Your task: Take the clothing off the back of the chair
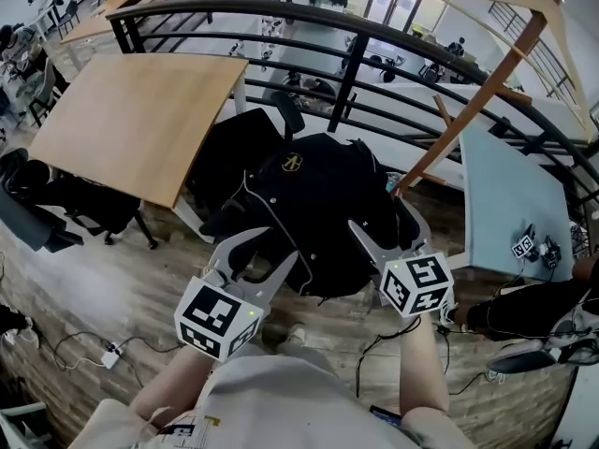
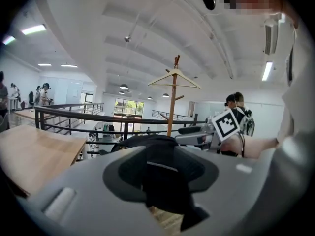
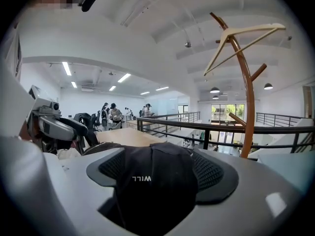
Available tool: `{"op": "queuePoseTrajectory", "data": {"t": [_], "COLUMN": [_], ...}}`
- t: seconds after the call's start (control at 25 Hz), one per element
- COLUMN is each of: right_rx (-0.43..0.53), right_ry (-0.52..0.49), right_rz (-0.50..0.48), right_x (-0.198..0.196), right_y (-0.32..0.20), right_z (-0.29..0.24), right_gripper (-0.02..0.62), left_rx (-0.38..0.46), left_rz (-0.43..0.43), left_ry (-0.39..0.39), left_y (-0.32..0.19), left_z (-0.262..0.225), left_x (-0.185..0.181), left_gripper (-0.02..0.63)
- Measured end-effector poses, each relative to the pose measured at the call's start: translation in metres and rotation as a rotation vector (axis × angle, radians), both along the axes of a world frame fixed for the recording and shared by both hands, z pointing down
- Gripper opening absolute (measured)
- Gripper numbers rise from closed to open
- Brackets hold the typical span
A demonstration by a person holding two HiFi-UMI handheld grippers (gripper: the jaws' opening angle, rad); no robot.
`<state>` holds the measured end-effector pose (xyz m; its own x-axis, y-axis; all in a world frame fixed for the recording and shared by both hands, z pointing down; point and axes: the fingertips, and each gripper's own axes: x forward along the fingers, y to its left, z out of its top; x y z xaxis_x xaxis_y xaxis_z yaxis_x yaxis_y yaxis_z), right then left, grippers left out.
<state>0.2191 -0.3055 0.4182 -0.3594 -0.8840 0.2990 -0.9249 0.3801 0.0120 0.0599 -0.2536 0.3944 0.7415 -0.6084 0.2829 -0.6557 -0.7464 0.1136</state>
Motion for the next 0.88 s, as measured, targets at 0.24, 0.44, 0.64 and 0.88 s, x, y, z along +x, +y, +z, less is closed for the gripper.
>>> {"op": "queuePoseTrajectory", "data": {"t": [0.24,0.44,0.64,0.88], "right_rx": [-0.064,-0.094,-0.154,-0.24], "right_ry": [-0.003,-0.071,-0.151,-0.243], "right_rz": [-0.015,-0.034,-0.092,-0.148], "right_x": [0.014,0.022,0.019,0.007], "right_y": [-0.003,-0.006,-0.012,-0.016], "right_z": [0.031,0.042,0.061,0.076], "right_gripper": [0.474,0.522,0.538,0.517], "left_rx": [-0.059,-0.113,-0.201,-0.255], "left_rz": [-0.054,-0.073,-0.082,-0.13], "left_ry": [-0.022,-0.039,-0.036,-0.007], "left_y": [0.008,0.02,0.027,0.011], "left_z": [0.031,0.057,0.084,0.099], "left_x": [0.0,0.008,0.017,0.013], "left_gripper": [0.206,0.238,0.302,0.341]}}
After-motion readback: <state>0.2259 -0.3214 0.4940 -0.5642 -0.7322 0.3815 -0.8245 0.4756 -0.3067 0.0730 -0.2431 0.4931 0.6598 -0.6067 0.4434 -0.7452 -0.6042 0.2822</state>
